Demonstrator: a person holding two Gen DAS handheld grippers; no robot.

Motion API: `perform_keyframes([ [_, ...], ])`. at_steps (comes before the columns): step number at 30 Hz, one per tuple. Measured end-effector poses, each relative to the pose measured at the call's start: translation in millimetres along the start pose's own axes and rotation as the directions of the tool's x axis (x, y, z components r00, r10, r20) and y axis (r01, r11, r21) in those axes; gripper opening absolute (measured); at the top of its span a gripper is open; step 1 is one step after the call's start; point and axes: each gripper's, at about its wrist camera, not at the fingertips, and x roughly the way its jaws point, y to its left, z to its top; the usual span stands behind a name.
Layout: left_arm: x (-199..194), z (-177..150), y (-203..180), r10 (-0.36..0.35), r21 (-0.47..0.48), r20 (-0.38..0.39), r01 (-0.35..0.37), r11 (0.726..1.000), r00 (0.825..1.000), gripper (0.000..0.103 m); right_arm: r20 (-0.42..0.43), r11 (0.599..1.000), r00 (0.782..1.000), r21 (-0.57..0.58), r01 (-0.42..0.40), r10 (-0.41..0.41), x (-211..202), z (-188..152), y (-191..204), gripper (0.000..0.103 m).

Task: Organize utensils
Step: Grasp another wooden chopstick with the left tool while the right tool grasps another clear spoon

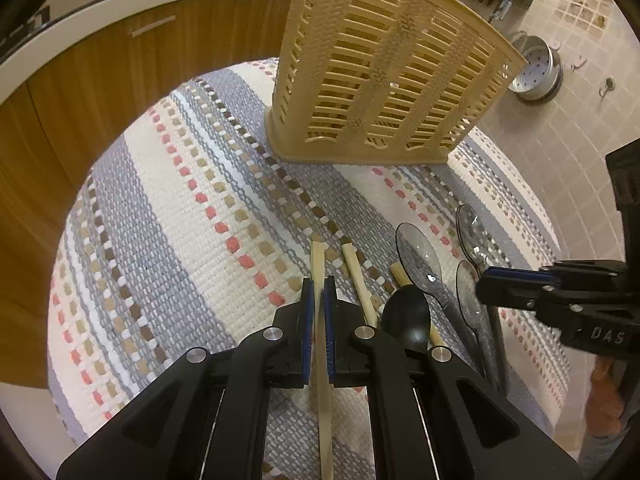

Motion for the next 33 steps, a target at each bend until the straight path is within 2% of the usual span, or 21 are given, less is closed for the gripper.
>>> perform_keyframes([
  [5,-4,-3,6,-0.007,0.001,-0.001,0.007,1.000,1.000,0.003,0.015,1.000,1.000,0.018,0.014,-0.014,9,12,5,0.032],
  [11,-3,-3,2,0.004,0.012,0.004,-0.004,1.000,1.000,0.003,-0.037,0.999,0.999,0.031,0.037,-0.036,23,13,-1,0.032],
  [16,1,-2,-4,0.007,0.010,0.004,-0.007,1.000,1.000,0.003,-0.072,0.999,0.996,0.015,0.050,-0.048,27,5,9,0.032],
  [18,1,-2,-4,0.003,0.008,-0.002,-0.003,1.000,1.000,0.004,-0.076,0.997,0.994,-0.010,0.082,-0.082,29,2,15,0.032],
  [25,6,5,-17,0.060,0.059,-0.051,-0.057,0.997,0.997,0.004,-0.087,0.990,0.987,-0.047,0.131,-0.134,35,2,29,0.032],
  [33,13,11,-39,0.108,0.156,-0.112,-0.090,0.984,0.988,0.023,-0.081,0.989,0.987,-0.058,0.135,-0.139,23,-5,15,0.032],
])
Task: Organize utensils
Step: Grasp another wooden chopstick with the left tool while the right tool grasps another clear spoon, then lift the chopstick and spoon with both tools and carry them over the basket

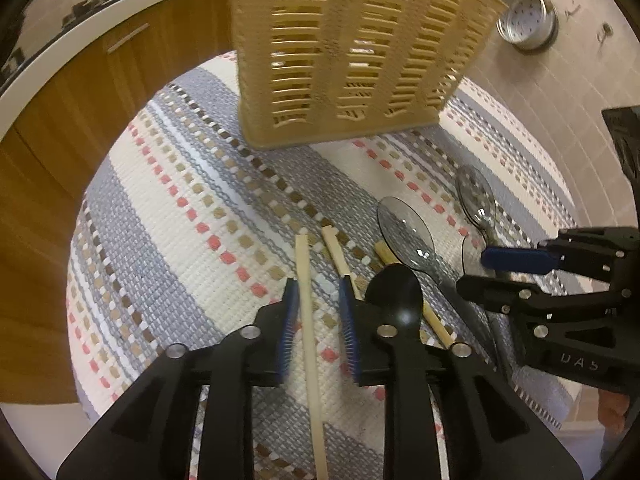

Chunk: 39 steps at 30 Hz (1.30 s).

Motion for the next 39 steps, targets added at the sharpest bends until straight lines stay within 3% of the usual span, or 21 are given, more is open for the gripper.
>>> perform_keyframes([
  [4,4,3,-17,0.077,0.059,-0.007,-0.077,0.995,0.997,0.021,-0.001,1.000,1.000,-0.024,0.014,-0.014,-2,-1,-2,0.032],
  [6,6,1,-23,0.152,0.096,0.007,-0.152,0.984,0.988,0.004,0.001,0.999,1.000,-0.040,0.028,-0.028,-1,-1,2,0.032],
  [7,6,1,-23,0.162,0.098,0.013,-0.162,0.982,0.987,0.004,0.002,0.999,1.000,-0.044,0.027,-0.027,-1,-2,2,0.032],
  [12,3,-1,-3,0.064,-0.023,0.054,-0.063,0.998,0.996,0.004,-0.015,1.000,0.999,0.000,-0.030,0.030,-1,4,-7,0.032],
  [16,-3,-5,19,-0.046,-0.147,0.109,0.062,0.987,0.993,0.004,-0.031,0.995,0.996,0.057,-0.078,0.080,-2,9,-18,0.032],
  [20,-12,-6,27,-0.056,-0.187,0.151,0.084,0.979,0.987,0.004,-0.032,0.995,0.997,0.069,-0.068,0.070,-3,13,-22,0.033],
  [23,-14,-7,32,-0.066,-0.202,0.166,0.099,0.974,0.984,0.004,-0.031,0.997,0.998,0.061,-0.054,0.056,-4,16,-16,0.041],
  [27,-19,-11,40,-0.084,-0.206,0.177,0.121,0.971,0.981,0.004,-0.025,0.999,1.000,0.033,0.010,-0.009,0,16,-2,0.041],
  [39,-21,-13,36,-0.126,-0.201,0.216,0.170,0.965,0.968,0.004,-0.020,0.997,0.998,0.053,0.058,-0.057,-4,2,-1,0.035],
])
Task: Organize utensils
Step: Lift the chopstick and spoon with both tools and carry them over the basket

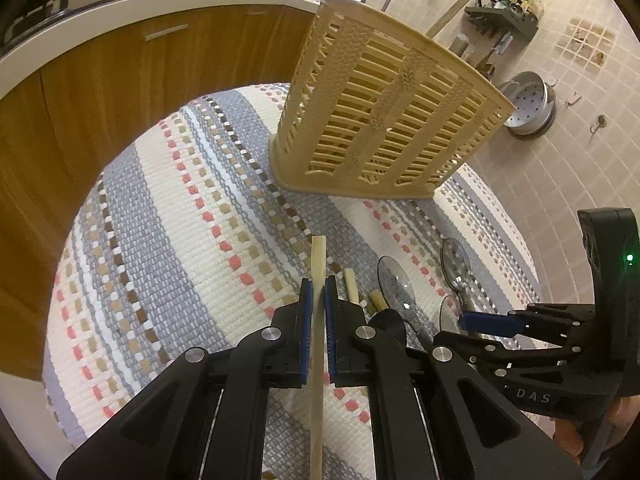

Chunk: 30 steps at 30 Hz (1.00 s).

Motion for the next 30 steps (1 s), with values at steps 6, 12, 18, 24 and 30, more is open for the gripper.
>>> perform_keyframes([
  [6,6,-2,-3,-0.006,0.001,-0.002,0.006,1.000,1.000,0.004,0.016,0.997,0.998,-0.035,0.066,-0.065,2,-4,8,0.030],
  [12,0,-3,-3,-0.002,0.001,0.038,0.002,1.000,0.999,0.004,0.056,0.996,0.997,-0.065,0.058,-0.055,2,-14,16,0.029],
  [18,-25,1,-9,-0.009,0.010,0.135,0.007,1.000,0.991,0.004,0.190,0.995,0.981,-0.094,-0.018,0.036,-25,-27,12,0.029],
  [24,-66,10,-21,-0.038,0.022,0.290,0.034,0.999,0.956,0.004,0.351,0.993,0.932,-0.104,-0.061,0.094,-65,-34,3,0.029],
  [30,-107,27,-39,-0.072,0.048,0.444,0.057,0.997,0.893,0.004,0.496,0.992,0.861,-0.112,-0.062,0.110,-103,-17,-7,0.029],
])
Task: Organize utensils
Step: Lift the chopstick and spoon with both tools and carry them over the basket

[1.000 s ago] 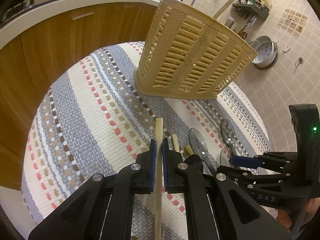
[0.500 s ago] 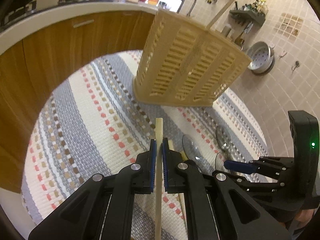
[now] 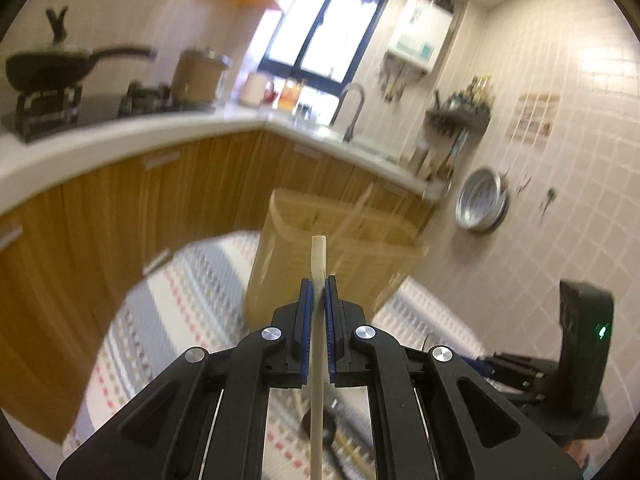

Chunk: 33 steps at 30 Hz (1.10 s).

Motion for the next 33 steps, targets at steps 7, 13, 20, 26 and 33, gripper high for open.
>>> perform_keyframes([
  [7,-24,61,-29,-0.053,0.046,0.213,0.044,0.998,0.976,0.004,0.204,1.000,0.979,0.015,0.012,-0.015,-37,41,-14,0.029],
  [13,-18,107,-52,-0.100,0.108,0.377,0.064,0.992,0.921,0.004,0.375,0.998,0.925,0.053,0.046,-0.063,-53,96,-27,0.029],
  [20,14,130,-56,-0.094,0.148,0.511,0.021,0.989,0.855,0.004,0.508,0.992,0.853,0.095,0.088,-0.124,-37,149,-33,0.029],
  [26,54,124,-32,-0.055,0.100,0.533,0.002,0.995,0.844,0.004,0.555,0.977,0.804,0.125,0.173,-0.214,3,160,-34,0.029],
  [33,78,106,-9,0.006,0.037,0.539,-0.031,0.999,0.843,0.004,0.576,0.969,0.779,0.134,0.208,-0.248,29,146,-36,0.030],
])
